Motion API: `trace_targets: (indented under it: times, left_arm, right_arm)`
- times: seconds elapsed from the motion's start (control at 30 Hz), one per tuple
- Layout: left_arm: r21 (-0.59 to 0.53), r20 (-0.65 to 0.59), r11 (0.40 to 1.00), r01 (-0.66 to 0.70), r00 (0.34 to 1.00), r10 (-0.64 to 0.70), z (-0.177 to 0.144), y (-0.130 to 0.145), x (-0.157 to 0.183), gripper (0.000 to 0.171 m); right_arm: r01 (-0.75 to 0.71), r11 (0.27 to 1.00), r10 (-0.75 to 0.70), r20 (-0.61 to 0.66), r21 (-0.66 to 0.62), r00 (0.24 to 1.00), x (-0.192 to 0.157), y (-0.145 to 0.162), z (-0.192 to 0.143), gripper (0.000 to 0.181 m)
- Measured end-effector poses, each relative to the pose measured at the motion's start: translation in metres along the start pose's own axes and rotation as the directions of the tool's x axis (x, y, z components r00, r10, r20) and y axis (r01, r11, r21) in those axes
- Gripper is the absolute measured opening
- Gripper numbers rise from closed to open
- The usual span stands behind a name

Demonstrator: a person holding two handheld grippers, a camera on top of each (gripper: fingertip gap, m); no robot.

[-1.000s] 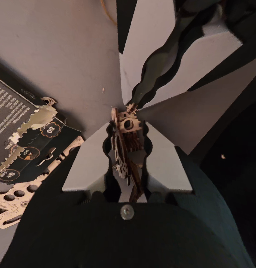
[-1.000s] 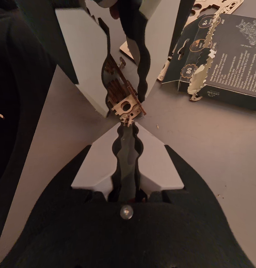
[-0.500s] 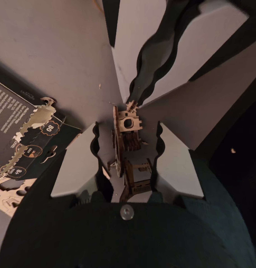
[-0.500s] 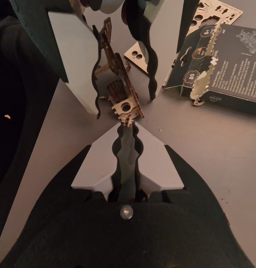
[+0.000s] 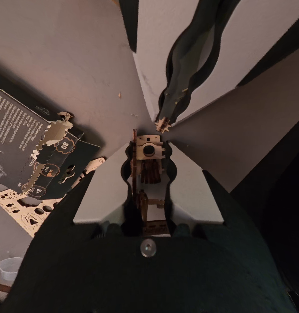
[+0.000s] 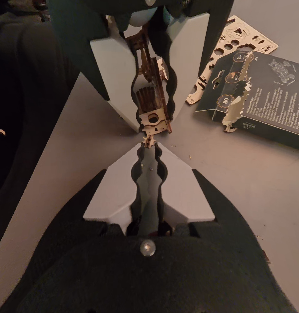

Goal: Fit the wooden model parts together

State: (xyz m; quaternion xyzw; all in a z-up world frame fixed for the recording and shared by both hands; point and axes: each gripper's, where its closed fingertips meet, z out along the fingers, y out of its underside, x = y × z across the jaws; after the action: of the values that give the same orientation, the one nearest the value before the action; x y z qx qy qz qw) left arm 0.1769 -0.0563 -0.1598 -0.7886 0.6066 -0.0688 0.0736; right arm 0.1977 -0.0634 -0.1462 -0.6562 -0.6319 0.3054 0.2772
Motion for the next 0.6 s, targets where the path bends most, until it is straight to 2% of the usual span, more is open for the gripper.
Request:
trace_targets:
  times: [0.37,0.6]
  left_arm:
    - [0.062,-0.168,0.996,0.065,0.984,-0.053,-0.009,-0.007,0.005,0.035]
    - [0.037,-0.196,0.997,0.062,0.979,-0.054,-0.006,-0.005,0.005,0.035]
  right_arm:
    - [0.048,0.999,-0.047,-0.045,0.019,0.998,0.002,-0.009,0.007,0.008]
    - [0.045,0.999,-0.046,-0.036,-0.028,0.998,0.003,-0.004,0.012,0.008]
